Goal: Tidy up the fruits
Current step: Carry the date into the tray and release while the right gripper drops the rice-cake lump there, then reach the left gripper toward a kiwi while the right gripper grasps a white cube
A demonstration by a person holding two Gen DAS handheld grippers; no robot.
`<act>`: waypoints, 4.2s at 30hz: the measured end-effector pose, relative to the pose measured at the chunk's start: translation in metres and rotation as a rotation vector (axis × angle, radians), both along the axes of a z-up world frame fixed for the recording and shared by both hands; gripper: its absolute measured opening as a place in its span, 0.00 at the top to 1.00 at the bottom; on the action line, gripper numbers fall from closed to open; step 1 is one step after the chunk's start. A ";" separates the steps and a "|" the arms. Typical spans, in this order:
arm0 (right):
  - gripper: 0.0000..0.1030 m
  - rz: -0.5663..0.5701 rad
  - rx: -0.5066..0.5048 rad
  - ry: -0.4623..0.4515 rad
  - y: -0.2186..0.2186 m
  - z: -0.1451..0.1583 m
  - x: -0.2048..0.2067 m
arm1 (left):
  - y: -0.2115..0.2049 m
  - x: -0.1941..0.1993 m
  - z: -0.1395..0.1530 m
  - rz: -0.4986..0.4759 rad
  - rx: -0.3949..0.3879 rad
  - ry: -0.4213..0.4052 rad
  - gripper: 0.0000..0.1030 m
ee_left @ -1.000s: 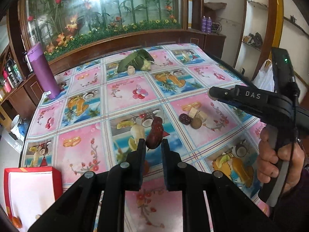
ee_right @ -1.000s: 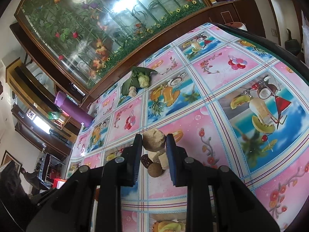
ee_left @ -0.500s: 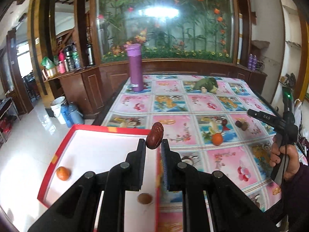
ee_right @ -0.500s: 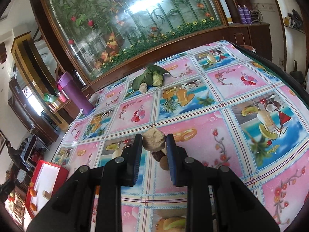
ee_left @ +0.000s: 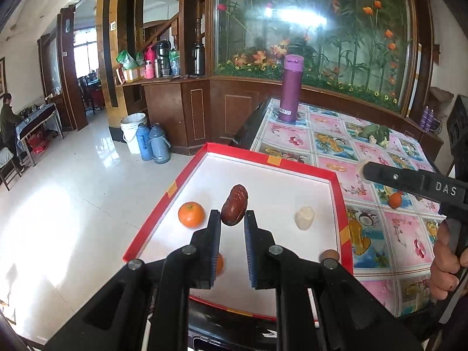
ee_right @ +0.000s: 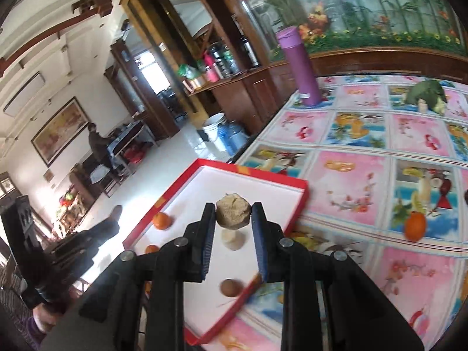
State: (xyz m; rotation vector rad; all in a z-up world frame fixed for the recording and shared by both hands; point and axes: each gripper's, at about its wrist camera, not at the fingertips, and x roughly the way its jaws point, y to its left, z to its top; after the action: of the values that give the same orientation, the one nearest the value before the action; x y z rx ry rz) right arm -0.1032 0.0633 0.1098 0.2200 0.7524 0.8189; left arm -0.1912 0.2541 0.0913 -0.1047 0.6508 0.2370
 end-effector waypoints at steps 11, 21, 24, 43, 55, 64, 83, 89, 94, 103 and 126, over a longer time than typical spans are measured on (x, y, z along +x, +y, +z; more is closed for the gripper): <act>0.73 0.036 -0.215 0.117 0.088 -0.035 0.051 | -0.021 0.005 -0.030 -0.072 0.001 0.072 0.86; 0.73 0.042 -0.355 0.182 0.126 -0.069 0.079 | -0.011 0.008 -0.046 -0.055 -0.047 0.136 0.86; 0.73 0.043 -0.389 0.195 0.131 -0.075 0.078 | -0.009 0.012 -0.051 -0.040 -0.064 0.152 0.86; 0.73 -0.007 -0.158 0.181 0.027 -0.022 0.075 | -0.012 0.006 0.002 0.055 -0.003 0.013 0.34; 0.73 -0.375 -0.117 0.145 -0.236 0.010 0.065 | -0.150 0.052 0.031 -0.258 0.014 -0.063 0.23; 0.73 -0.479 -0.016 0.254 -0.328 -0.034 0.056 | -0.223 0.070 -0.007 -0.374 0.029 0.074 0.23; 0.73 -0.488 -0.010 0.341 -0.310 -0.087 0.124 | -0.247 0.099 -0.008 -0.406 0.108 0.114 0.23; 0.73 -0.478 -0.017 0.359 -0.302 -0.092 0.135 | -0.263 0.107 -0.010 -0.456 0.111 0.123 0.23; 0.77 -0.466 0.002 0.375 -0.303 -0.098 0.141 | -0.280 0.116 -0.014 -0.486 0.103 0.127 0.23; 0.85 -0.533 0.159 0.403 -0.343 -0.090 0.132 | -0.337 0.146 -0.033 -0.564 0.061 0.157 0.23; 0.85 -0.650 0.224 0.340 -0.380 -0.070 0.121 | -0.394 0.226 -0.078 -0.509 -0.048 0.287 0.79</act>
State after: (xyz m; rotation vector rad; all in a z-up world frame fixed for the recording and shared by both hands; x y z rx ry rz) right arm 0.0175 -0.3165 0.0399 0.7756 0.8371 0.2412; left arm 0.0347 -0.1404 0.0129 0.0522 0.9443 -0.2604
